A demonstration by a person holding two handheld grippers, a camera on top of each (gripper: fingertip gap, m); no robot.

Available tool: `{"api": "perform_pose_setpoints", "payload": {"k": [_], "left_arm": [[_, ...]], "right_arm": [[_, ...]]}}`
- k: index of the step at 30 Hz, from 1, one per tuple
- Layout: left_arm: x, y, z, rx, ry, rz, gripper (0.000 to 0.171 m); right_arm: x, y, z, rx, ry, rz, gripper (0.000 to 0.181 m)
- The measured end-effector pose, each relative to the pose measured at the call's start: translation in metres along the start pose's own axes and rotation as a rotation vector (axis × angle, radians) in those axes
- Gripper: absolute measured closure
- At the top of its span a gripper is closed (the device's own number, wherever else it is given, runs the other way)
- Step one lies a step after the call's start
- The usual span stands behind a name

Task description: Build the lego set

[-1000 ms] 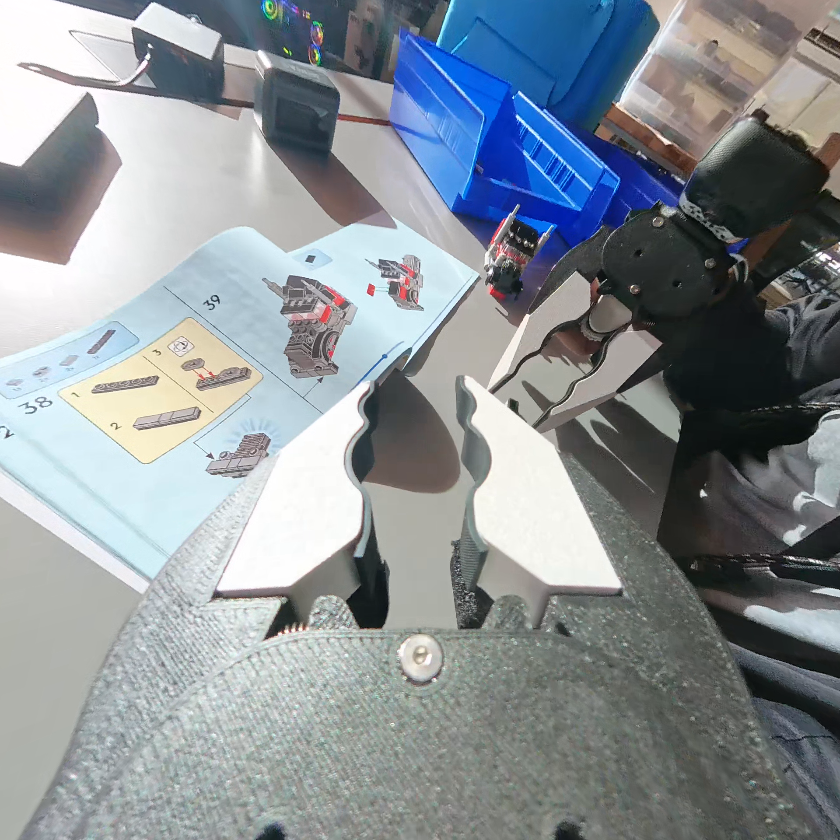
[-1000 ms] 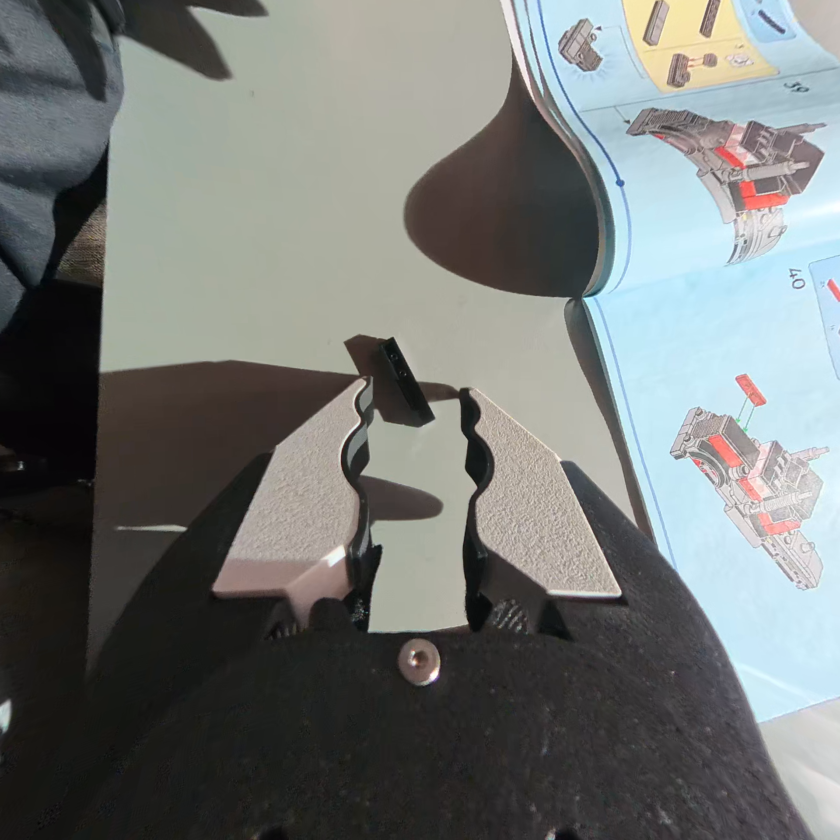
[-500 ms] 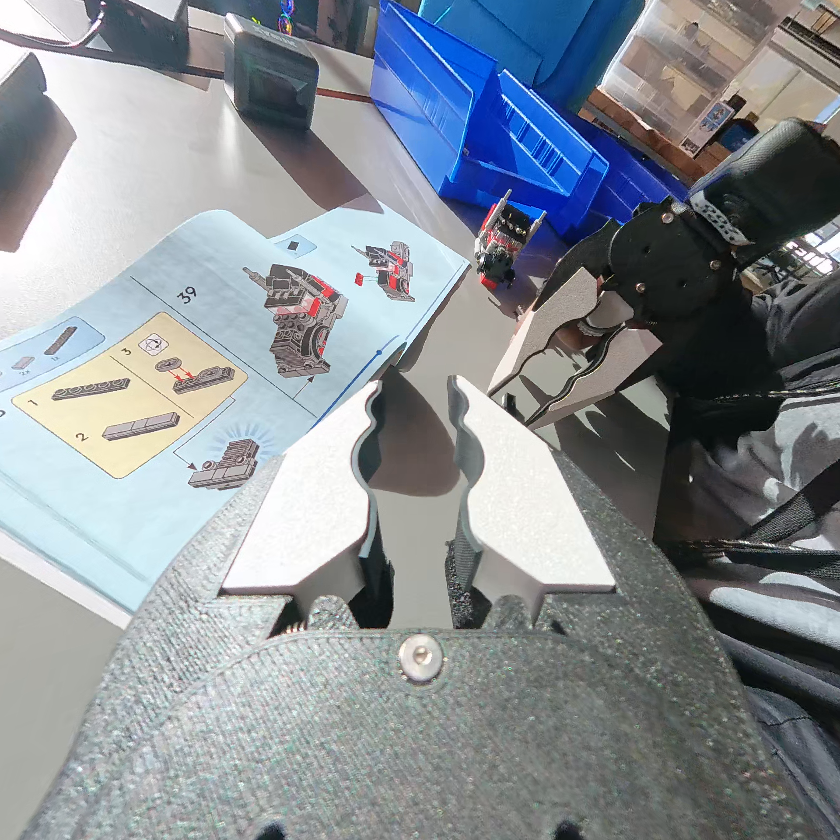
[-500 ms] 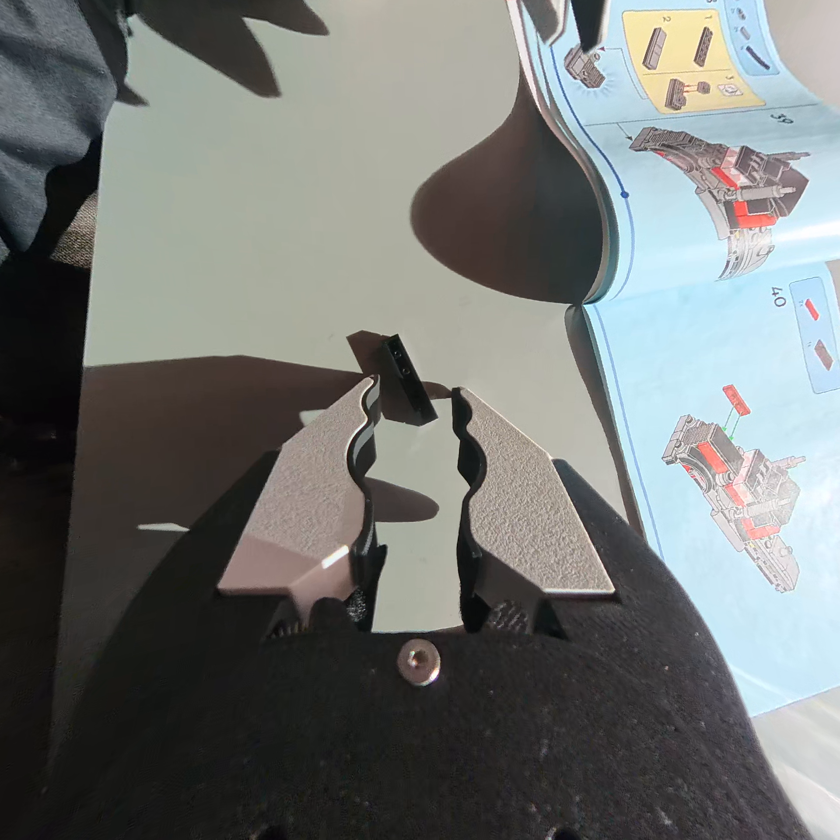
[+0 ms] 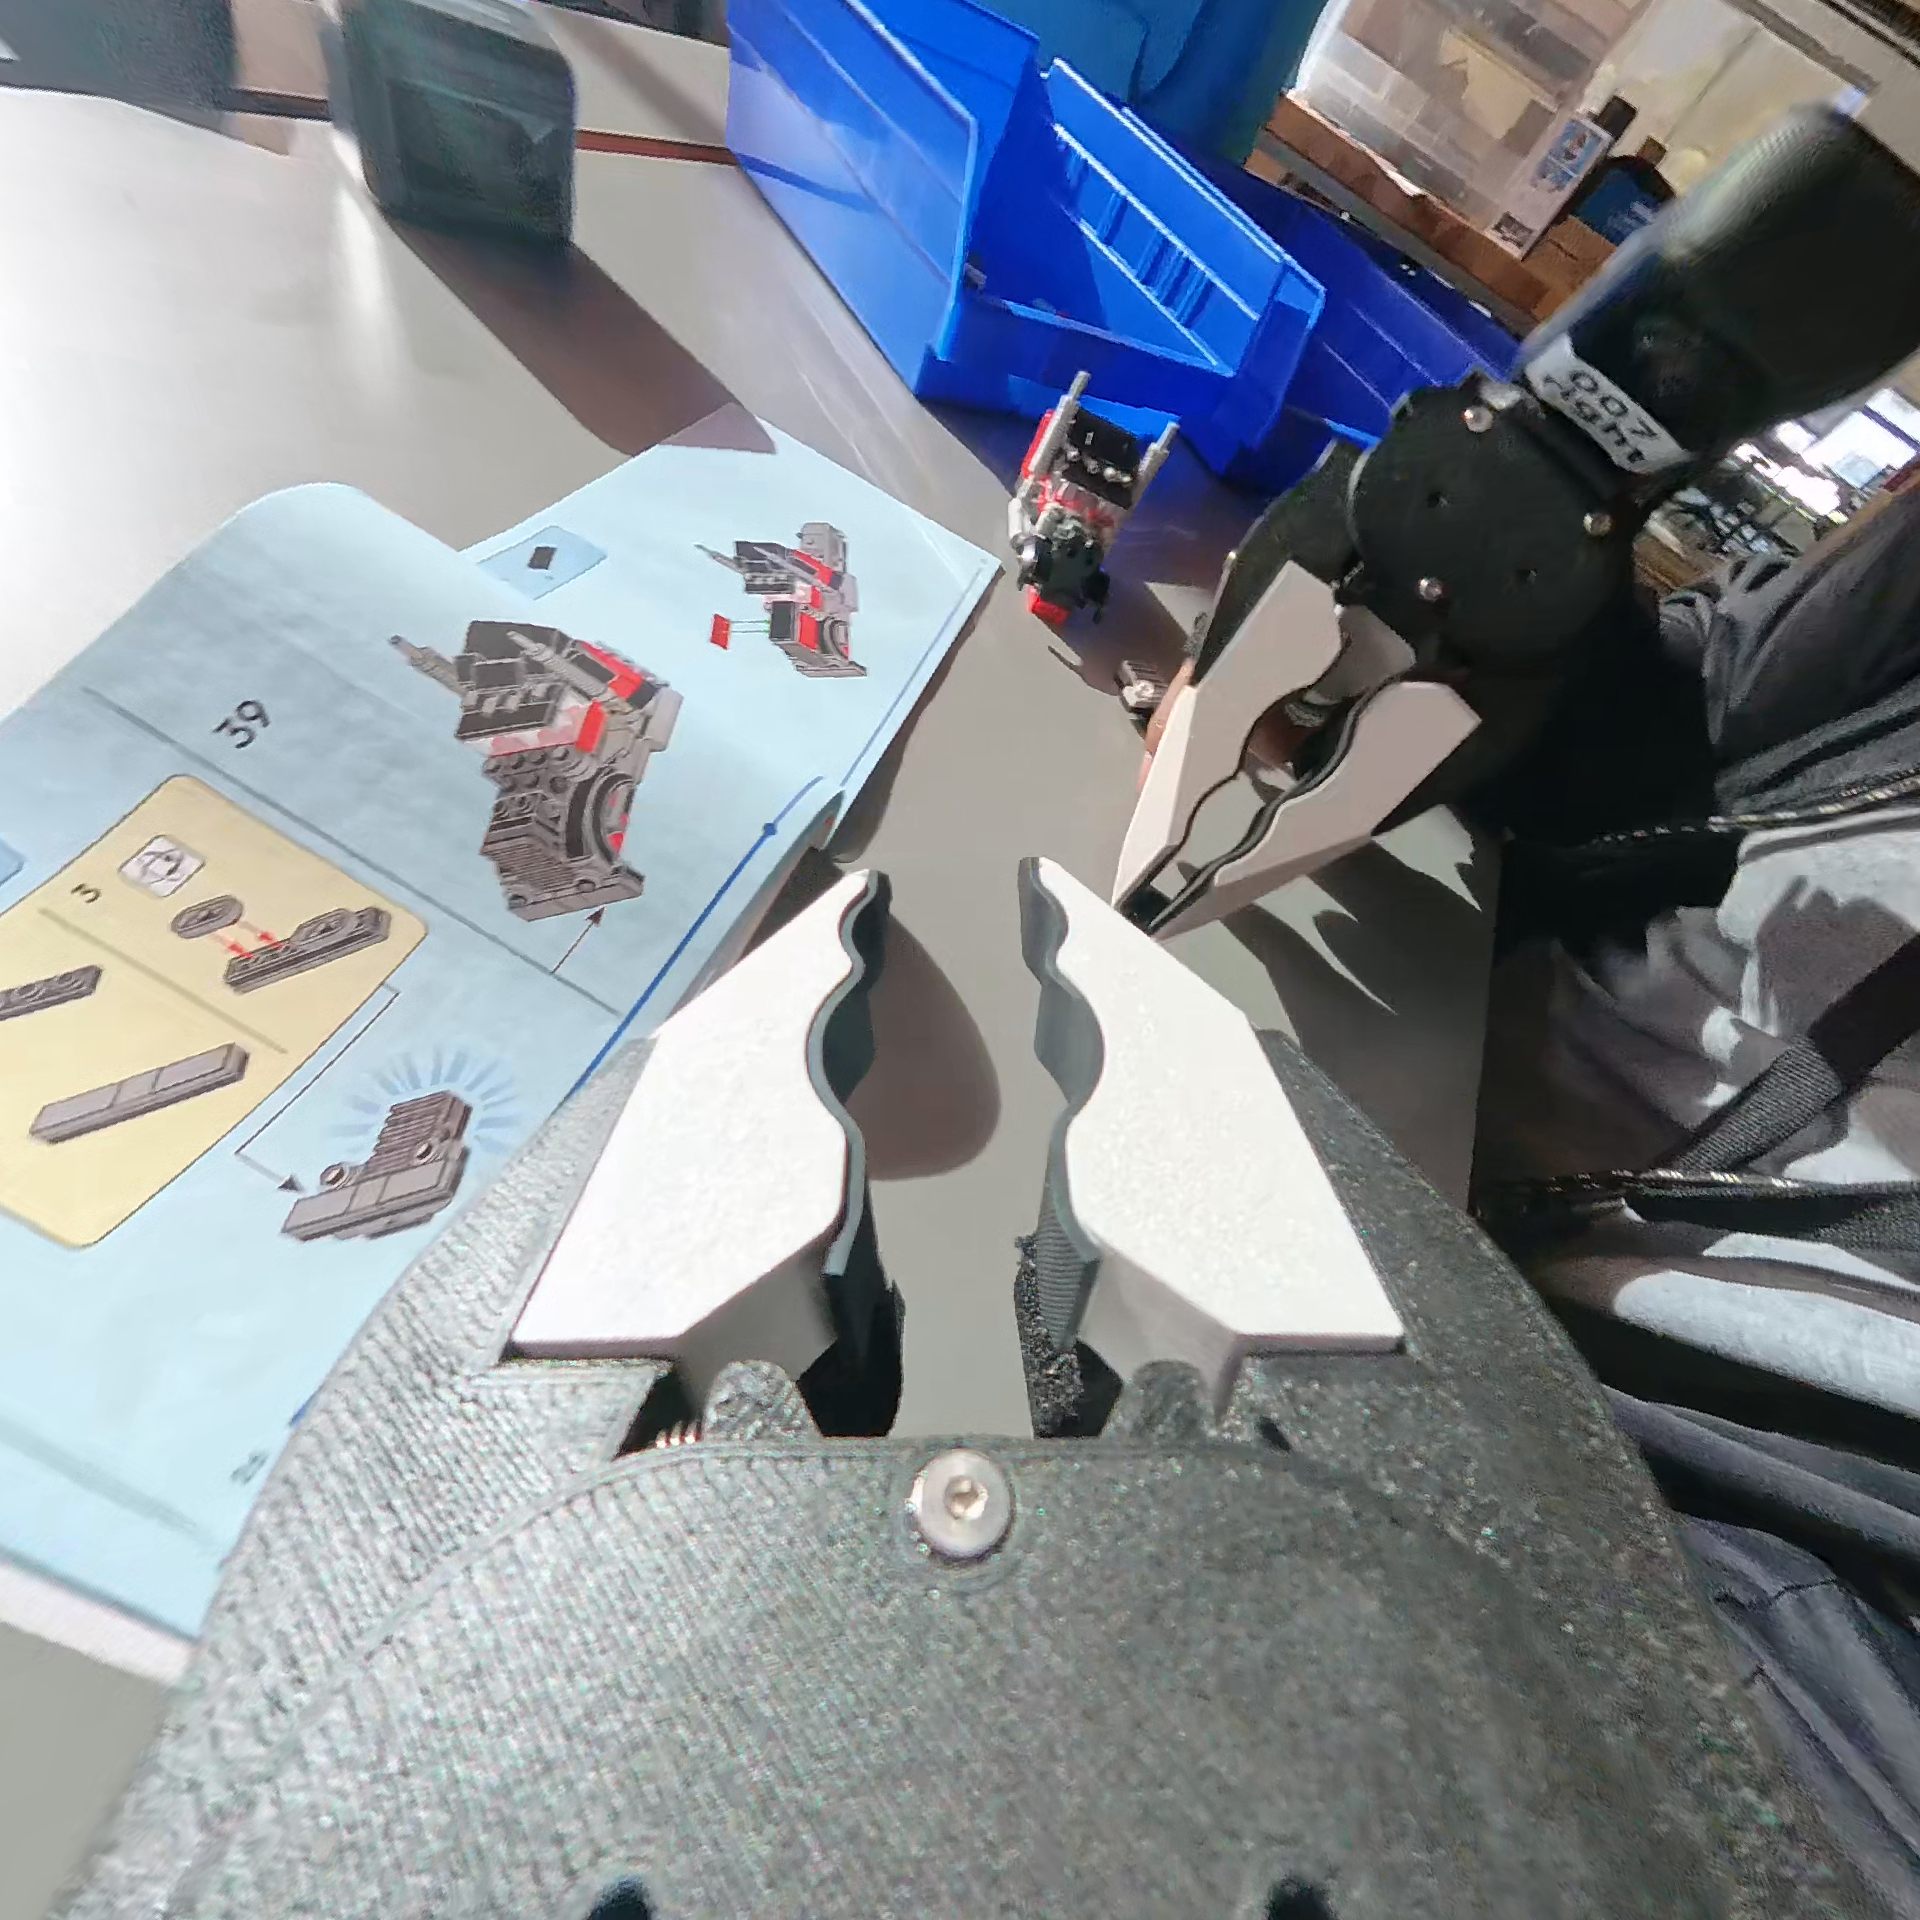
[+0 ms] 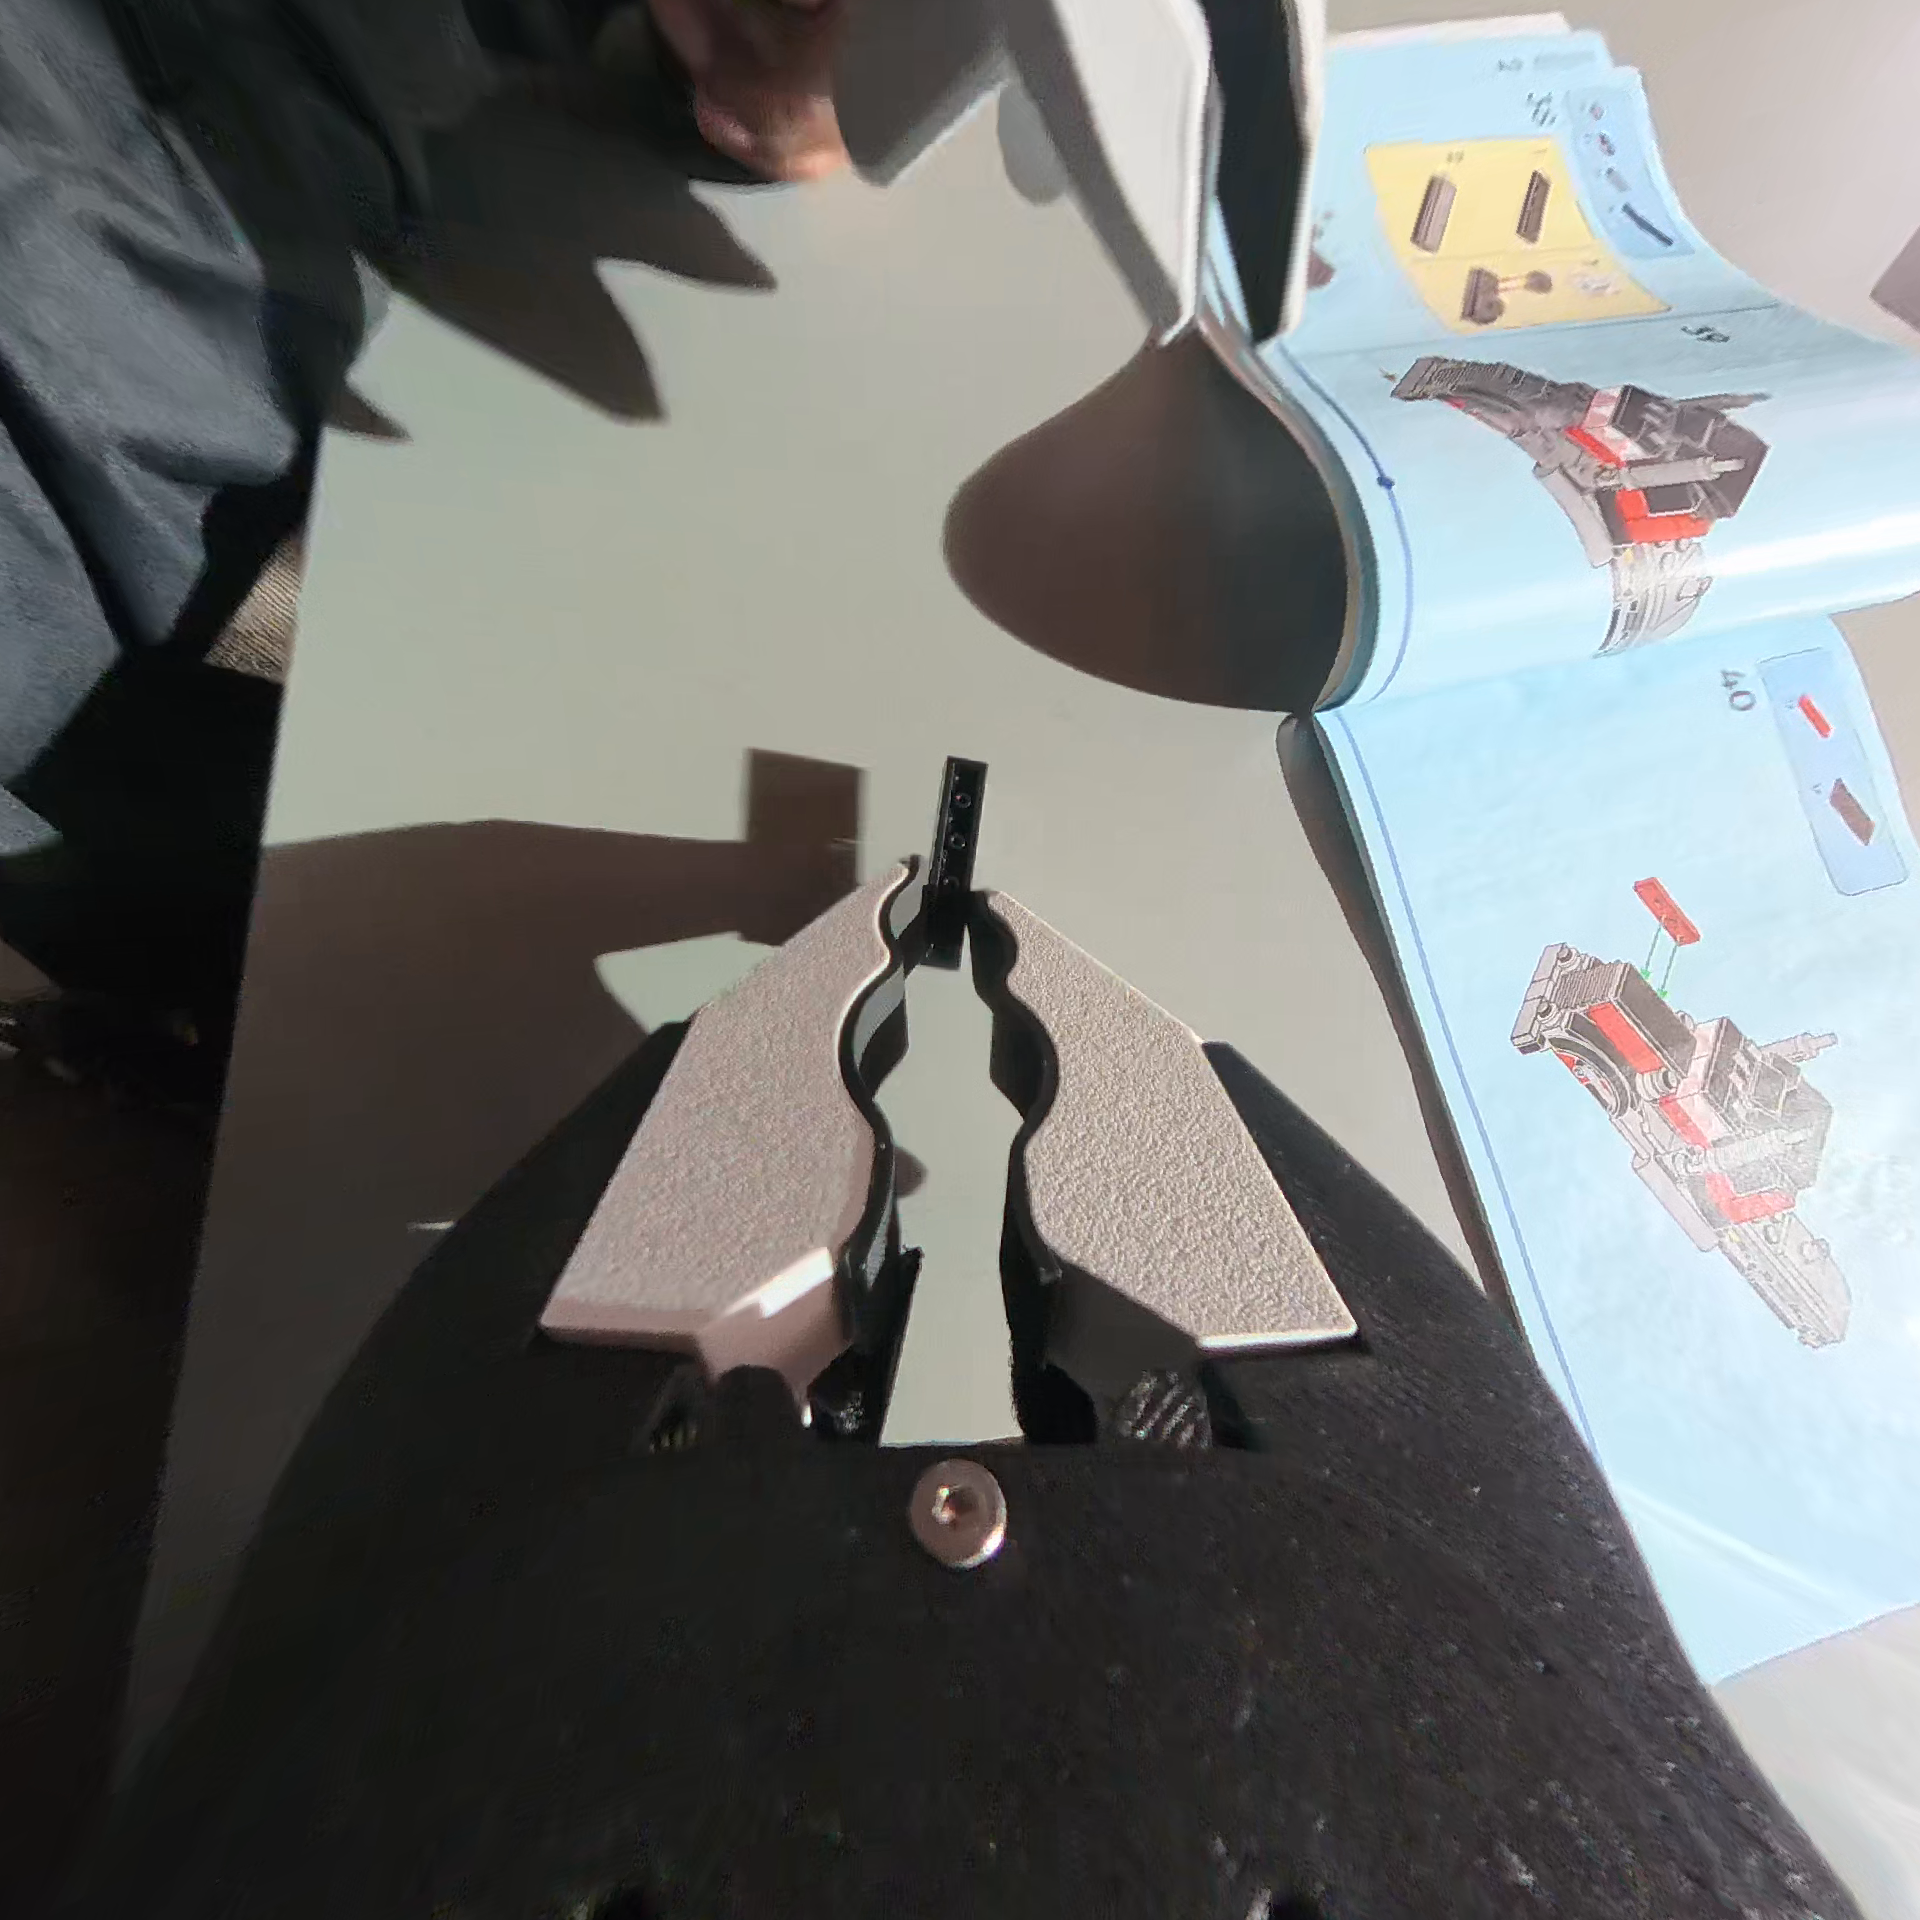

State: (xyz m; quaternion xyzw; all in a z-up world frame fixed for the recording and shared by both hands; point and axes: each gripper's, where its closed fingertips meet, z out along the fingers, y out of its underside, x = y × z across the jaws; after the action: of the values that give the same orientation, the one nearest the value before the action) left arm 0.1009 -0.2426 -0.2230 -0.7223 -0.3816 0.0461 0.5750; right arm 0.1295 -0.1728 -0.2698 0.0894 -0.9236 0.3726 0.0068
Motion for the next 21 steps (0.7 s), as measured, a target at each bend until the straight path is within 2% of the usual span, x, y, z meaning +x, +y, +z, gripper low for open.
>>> {"api": "perform_pose_setpoints", "payload": {"k": [4, 11, 16, 21], "left_arm": [[0.023, 0.002, 0.014, -0.037, 0.109, 0.074, 0.146], [0.059, 0.009, 0.033, -0.097, 0.281, 0.183, 0.144], [0.068, 0.012, 0.037, -0.118, 0.330, 0.206, 0.154], [0.070, 0.013, 0.037, -0.125, 0.343, 0.209, 0.154]], "right_arm": [[-0.002, -0.014, -0.013, 0.100, -0.051, 0.002, 0.171], [-0.007, -0.018, -0.026, 0.159, -0.092, -0.032, 0.171], [-0.007, -0.022, -0.031, 0.198, -0.107, -0.026, 0.171], [-0.008, -0.025, -0.033, 0.220, -0.111, -0.023, 0.171]]}}
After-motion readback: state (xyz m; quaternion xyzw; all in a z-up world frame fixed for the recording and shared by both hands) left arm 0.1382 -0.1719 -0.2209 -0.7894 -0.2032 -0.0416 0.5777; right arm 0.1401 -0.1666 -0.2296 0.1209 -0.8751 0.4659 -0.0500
